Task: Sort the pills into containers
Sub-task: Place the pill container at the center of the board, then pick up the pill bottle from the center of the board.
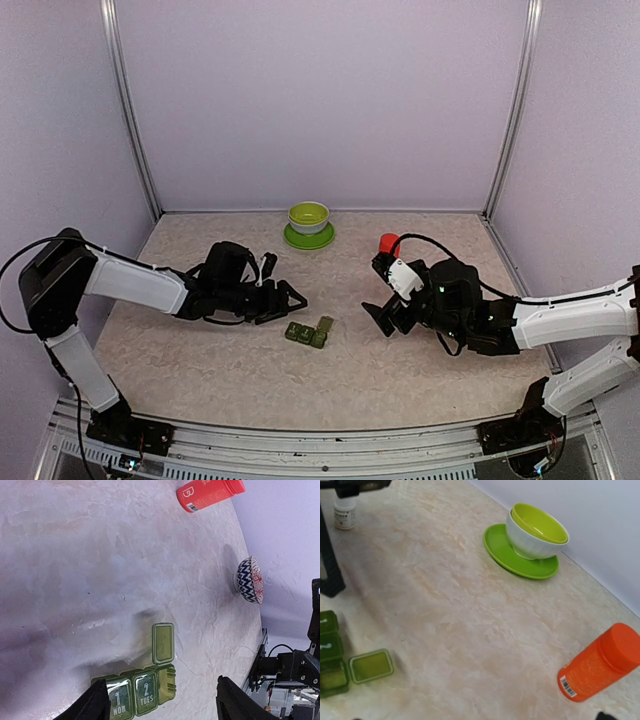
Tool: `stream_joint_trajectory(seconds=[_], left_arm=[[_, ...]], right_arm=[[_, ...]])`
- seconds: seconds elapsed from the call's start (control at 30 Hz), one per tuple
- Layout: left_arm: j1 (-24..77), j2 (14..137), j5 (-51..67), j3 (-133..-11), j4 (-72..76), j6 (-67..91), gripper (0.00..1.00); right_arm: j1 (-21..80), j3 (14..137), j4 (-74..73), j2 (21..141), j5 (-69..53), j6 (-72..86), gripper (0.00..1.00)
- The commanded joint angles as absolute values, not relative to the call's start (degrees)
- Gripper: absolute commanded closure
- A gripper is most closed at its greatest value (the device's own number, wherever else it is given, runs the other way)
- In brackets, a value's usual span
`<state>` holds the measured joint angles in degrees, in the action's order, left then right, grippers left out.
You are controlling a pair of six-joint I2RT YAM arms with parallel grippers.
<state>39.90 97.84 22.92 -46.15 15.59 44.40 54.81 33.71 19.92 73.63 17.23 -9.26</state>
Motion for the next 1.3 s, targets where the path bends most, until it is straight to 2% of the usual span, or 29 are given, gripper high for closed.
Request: stream_joint_trajectory(seconds=[0.0,0.17,0.33,0.53,0.7,0.97,1.2,1.27], left_arm=[[39.47,95.25,19.0,-46.16,13.05,41.82,0.29],[39.67,92.47,17.66,-45.48,12.14,40.63,0.27],[40.58,87.43,14.63,-46.35,9.43,38.23,0.22],[41.67,80.45,12.04,-43.91,7.9,36.64,0.02],[43.9,73.91,8.68,-39.43,7.4,36.09,0.01],[47.85,65.8,4.06,-32.7,5.25,36.92,0.01],[48.58,65.91,4.69,-30.74,4.63,38.67,0.01],[48.92,66.39,5.03,-30.02,6.43,39.03,0.01]], right_arm=[[54.14,34.94,19.67,74.01,18.52,-8.17,0.0],[53.0,34.89,20.56,74.33,20.92,-6.46,0.0],[47.85,37.55,18.86,76.41,16.84,-2.99,0.0],[42.22,42.97,16.9,82.64,15.11,0.43,0.0],[37.12,48.26,18.19,89.71,13.59,2.24,0.0],[32.04,63.28,13.38,104.21,12.76,2.59,0.0],[30.6,72.63,9.81,112.9,14.99,2.9,0.0],[30.5,74.14,9.42,114.63,14.7,2.59,0.04]])
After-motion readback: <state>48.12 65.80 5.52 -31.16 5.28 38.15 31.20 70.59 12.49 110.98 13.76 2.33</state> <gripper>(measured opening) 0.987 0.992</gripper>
